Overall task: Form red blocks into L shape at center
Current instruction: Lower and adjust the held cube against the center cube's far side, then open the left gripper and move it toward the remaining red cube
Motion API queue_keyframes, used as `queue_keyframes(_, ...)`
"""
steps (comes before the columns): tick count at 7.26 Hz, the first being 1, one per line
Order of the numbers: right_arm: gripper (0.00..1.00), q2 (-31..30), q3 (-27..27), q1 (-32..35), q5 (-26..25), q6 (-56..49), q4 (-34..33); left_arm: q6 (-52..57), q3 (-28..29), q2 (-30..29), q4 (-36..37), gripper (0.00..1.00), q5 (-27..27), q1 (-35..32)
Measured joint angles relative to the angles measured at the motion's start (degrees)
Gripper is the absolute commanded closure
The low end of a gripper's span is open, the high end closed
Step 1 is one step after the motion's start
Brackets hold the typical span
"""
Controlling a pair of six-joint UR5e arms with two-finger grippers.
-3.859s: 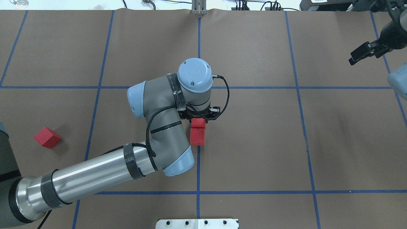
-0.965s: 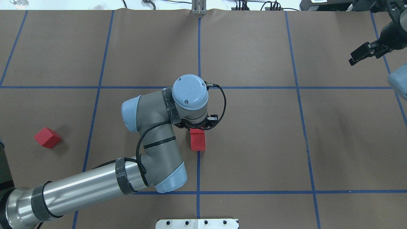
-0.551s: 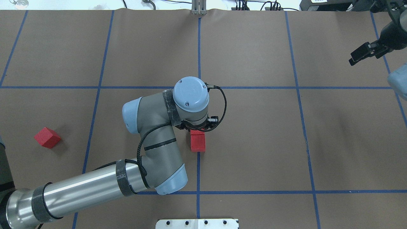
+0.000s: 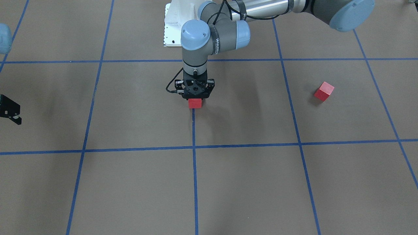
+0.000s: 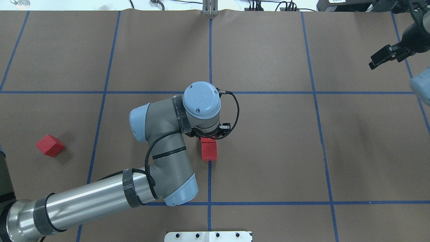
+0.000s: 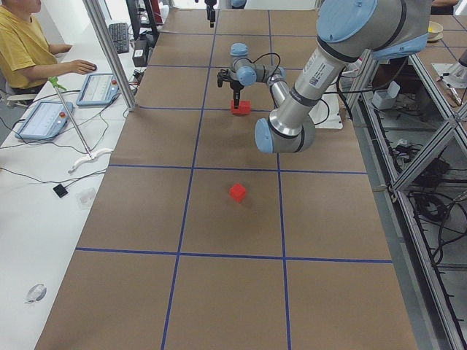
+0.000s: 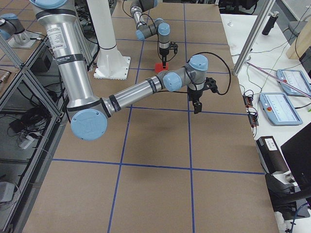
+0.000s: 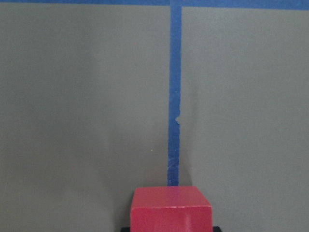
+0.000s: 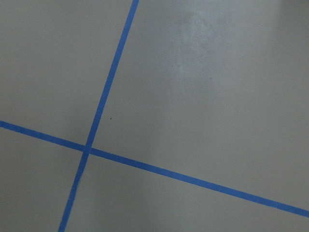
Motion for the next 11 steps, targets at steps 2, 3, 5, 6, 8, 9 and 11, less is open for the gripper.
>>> queue_keyframes(2,0.01,0.0,0.0,0.0,0.0,0.0,0.0,0.1,0.0,0.0,0.0,0.6,0.0,0.0)
queue_keyframes(3,0.01,0.0,0.0,0.0,0.0,0.0,0.0,0.1,0.1,0.0,0.0,0.57,0.0,0.0)
queue_keyframes(5,0.01,0.0,0.0,0.0,0.0,0.0,0.0,0.1,0.1,0.0,-0.1,0.49,0.0,0.0)
queue_keyframes(6,0.01,0.0,0.0,0.0,0.0,0.0,0.0,0.1,0.1,0.0,-0.1,0.44,0.0,0.0)
queue_keyframes(8,0.01,0.0,0.0,-0.1,0.0,0.0,0.0,0.1,0.1,0.0,-0.1,0.32,0.0,0.0)
queue_keyframes(9,0.01,0.0,0.0,0.0,0.0,0.0,0.0,0.1,0.1,0.0,-0.1,0.23,0.0,0.0)
queue_keyframes(11,0.01,0.0,0.0,0.0,0.0,0.0,0.0,0.1,0.2,0.0,-0.1,0.09,0.0,0.0)
